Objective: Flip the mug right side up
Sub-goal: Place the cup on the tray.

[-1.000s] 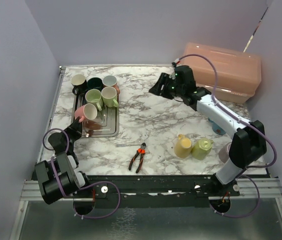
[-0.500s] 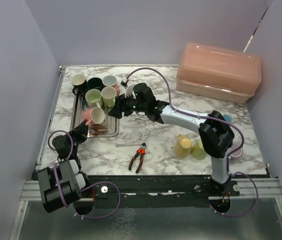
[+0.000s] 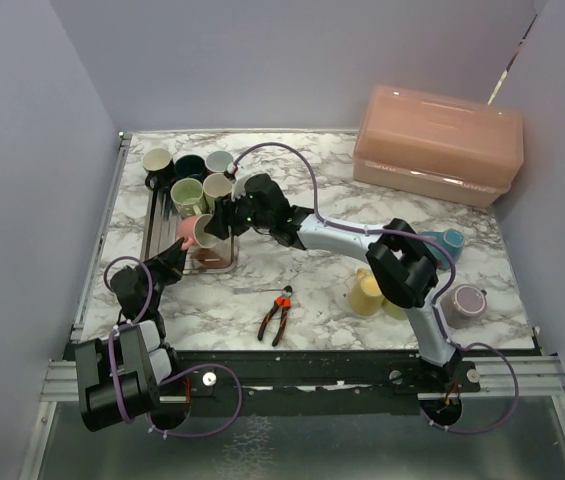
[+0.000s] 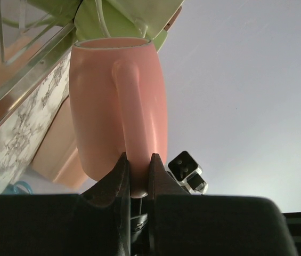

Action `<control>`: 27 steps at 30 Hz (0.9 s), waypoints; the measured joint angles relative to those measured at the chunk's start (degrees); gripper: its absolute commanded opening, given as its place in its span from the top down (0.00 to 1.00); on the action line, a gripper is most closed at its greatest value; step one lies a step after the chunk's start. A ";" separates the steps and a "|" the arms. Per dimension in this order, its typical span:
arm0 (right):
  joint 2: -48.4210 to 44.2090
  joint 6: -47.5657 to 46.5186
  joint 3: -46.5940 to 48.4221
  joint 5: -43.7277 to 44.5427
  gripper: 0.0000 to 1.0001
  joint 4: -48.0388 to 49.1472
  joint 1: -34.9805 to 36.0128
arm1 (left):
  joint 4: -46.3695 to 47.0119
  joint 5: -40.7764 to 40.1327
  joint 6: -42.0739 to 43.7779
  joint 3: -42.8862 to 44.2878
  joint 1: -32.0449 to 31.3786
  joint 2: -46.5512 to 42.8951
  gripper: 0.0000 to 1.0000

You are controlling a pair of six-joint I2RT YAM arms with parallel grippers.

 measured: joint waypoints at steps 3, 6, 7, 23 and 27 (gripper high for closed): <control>0.55 -0.48 0.13 0.37 0.51 -0.20 0.04 | 0.52 -0.02 0.00 0.00 -0.26 -0.09 1.00; 0.94 -0.72 0.17 0.85 0.65 -0.48 0.07 | 1.07 -0.02 0.00 0.00 -0.46 -0.11 1.00; 1.01 -0.72 0.17 0.94 0.69 -0.59 0.07 | 1.18 -0.02 0.00 0.00 -0.52 -0.11 1.00; 1.97 -1.36 2.89 2.78 0.99 -4.31 -0.42 | -0.17 0.63 0.02 0.59 -1.27 -0.52 0.62; 1.97 -1.29 2.86 4.33 1.00 -5.60 -0.59 | -10.34 3.80 2.03 6.16 -1.01 -0.39 0.44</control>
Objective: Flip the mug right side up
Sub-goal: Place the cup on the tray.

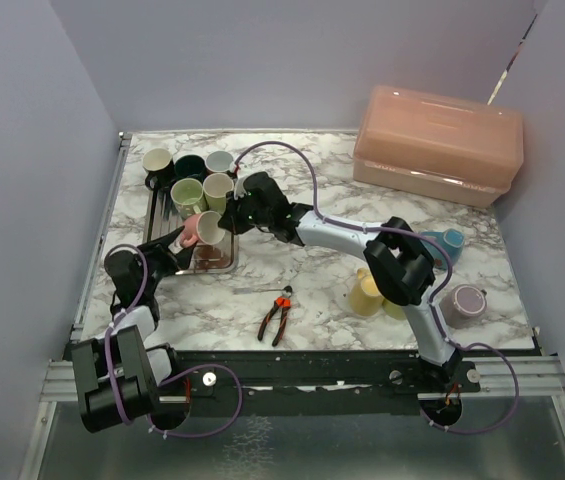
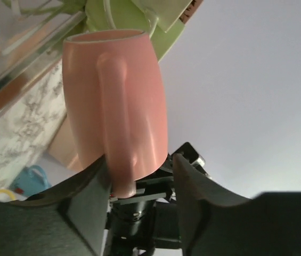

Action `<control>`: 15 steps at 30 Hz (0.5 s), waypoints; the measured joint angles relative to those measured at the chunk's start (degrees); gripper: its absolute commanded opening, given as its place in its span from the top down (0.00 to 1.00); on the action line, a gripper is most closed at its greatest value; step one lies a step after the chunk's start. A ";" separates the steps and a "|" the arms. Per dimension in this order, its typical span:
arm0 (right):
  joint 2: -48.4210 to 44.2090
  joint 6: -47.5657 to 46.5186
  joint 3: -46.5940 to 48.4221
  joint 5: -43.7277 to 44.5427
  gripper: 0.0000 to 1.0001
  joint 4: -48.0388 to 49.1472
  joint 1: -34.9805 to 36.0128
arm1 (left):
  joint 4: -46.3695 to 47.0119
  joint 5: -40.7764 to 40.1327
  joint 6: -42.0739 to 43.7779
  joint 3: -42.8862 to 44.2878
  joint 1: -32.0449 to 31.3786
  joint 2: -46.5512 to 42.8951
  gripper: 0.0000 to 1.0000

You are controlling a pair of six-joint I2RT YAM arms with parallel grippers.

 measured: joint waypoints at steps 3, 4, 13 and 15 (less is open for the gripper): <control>-0.02 0.02 0.00 0.85 1.00 -1.79 -0.17 | -13.49 1.49 8.07 6.75 0.44 0.09 0.29; -0.02 0.00 0.00 0.94 1.00 -2.51 -0.17 | -16.79 1.46 10.49 8.41 0.50 0.15 0.24; -0.70 0.76 0.02 0.87 1.00 -7.87 0.85 | -55.67 -6.60 47.21 29.55 0.52 0.98 0.11; -0.92 0.20 0.04 0.81 1.00 -9.90 0.85 | -59.17 -8.92 53.66 30.93 0.52 0.70 0.11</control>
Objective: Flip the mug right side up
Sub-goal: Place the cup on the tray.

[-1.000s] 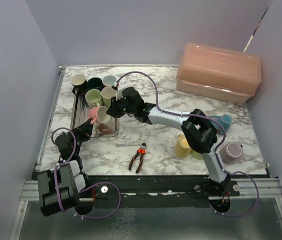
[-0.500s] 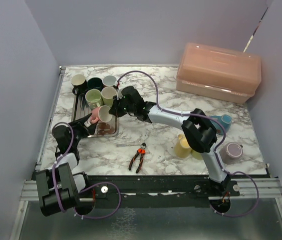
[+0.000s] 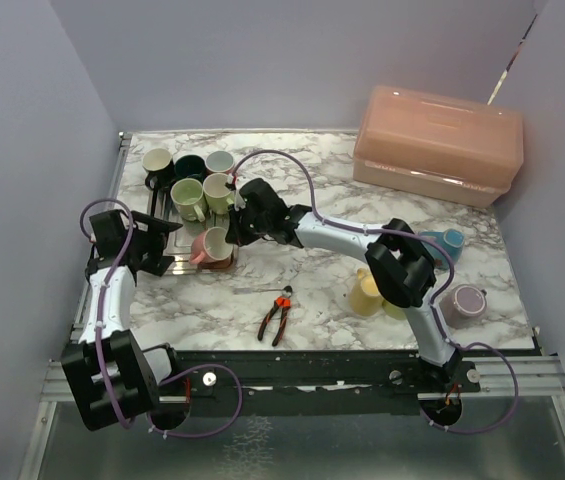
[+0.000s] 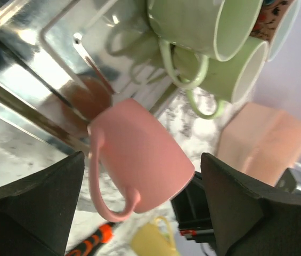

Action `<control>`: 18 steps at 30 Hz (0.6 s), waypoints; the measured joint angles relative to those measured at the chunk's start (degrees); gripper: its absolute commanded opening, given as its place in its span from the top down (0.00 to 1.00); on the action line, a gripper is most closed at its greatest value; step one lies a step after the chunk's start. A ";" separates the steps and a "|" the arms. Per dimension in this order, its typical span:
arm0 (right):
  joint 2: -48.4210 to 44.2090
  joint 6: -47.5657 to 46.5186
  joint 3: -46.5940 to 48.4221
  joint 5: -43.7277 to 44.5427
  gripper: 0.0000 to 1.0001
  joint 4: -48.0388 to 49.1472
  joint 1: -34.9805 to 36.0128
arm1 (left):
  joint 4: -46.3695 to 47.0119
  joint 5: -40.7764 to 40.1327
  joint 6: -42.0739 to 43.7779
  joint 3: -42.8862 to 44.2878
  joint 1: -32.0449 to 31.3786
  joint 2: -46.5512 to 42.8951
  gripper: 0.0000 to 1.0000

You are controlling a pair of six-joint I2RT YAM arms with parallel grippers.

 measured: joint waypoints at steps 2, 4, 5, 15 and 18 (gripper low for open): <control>-0.02 -0.55 0.00 -0.20 1.00 -2.49 0.02 | -3.23 -2.23 6.08 1.14 -0.02 -0.15 0.11; -0.04 -0.92 0.42 -0.44 1.00 -3.89 0.02 | -5.99 -4.52 10.38 2.36 -0.83 -0.17 0.11; -0.04 -1.14 0.87 -0.44 0.99 -4.52 0.02 | -7.85 -6.64 13.20 3.41 -1.90 -0.17 0.11; -0.26 -3.87 4.13 -0.33 1.00 -11.30 0.07 | -10.93 -14.53 28.35 11.47 -15.15 1.29 0.10; -0.26 -4.13 5.25 -0.33 0.99 -13.14 0.07 | -10.88 -14.49 30.69 11.47 -17.33 1.70 0.10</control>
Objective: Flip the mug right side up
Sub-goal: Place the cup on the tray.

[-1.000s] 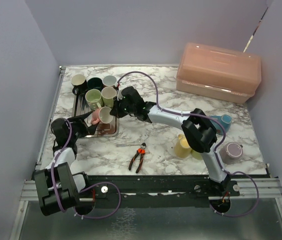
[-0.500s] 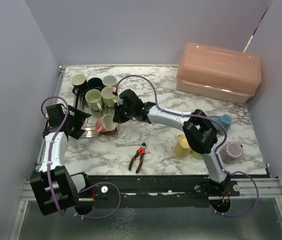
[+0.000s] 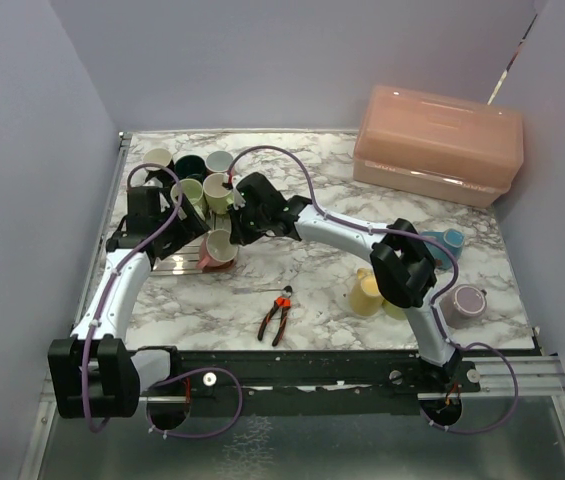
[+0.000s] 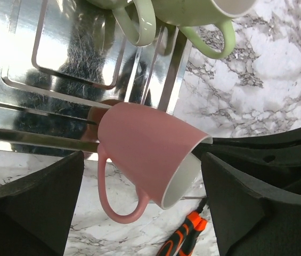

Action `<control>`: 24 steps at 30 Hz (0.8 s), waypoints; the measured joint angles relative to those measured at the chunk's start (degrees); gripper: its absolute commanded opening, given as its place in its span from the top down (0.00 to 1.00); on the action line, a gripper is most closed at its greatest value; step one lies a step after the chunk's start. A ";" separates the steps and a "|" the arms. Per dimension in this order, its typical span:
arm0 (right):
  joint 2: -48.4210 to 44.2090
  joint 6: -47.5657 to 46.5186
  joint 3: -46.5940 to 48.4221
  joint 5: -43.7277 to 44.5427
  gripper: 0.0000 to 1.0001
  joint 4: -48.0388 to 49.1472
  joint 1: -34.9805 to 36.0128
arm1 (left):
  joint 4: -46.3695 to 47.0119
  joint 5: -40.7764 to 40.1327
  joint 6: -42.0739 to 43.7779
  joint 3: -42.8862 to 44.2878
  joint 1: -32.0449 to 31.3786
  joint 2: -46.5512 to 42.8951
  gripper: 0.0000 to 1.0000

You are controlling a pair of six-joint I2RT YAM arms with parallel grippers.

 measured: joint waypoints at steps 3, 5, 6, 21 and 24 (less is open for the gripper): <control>0.00 -0.24 1.42 0.07 0.99 -2.34 0.00 | 0.20 0.13 2.36 0.00 -0.92 0.31 0.11; 0.00 -0.24 2.32 0.07 0.99 -3.52 0.00 | 0.31 0.15 3.74 0.00 -1.95 0.83 0.13; 0.00 -0.26 2.78 0.04 0.99 -4.02 0.00 | 0.37 0.20 4.22 0.00 -2.34 1.05 0.15; 0.00 -0.85 4.83 -0.04 0.99 -5.79 0.00 | 1.16 -0.17 6.99 -0.02 -6.14 6.99 0.77; 0.00 -0.81 5.29 0.07 0.99 -5.31 -0.07 | 1.07 -0.44 7.93 -0.02 -6.19 7.08 0.86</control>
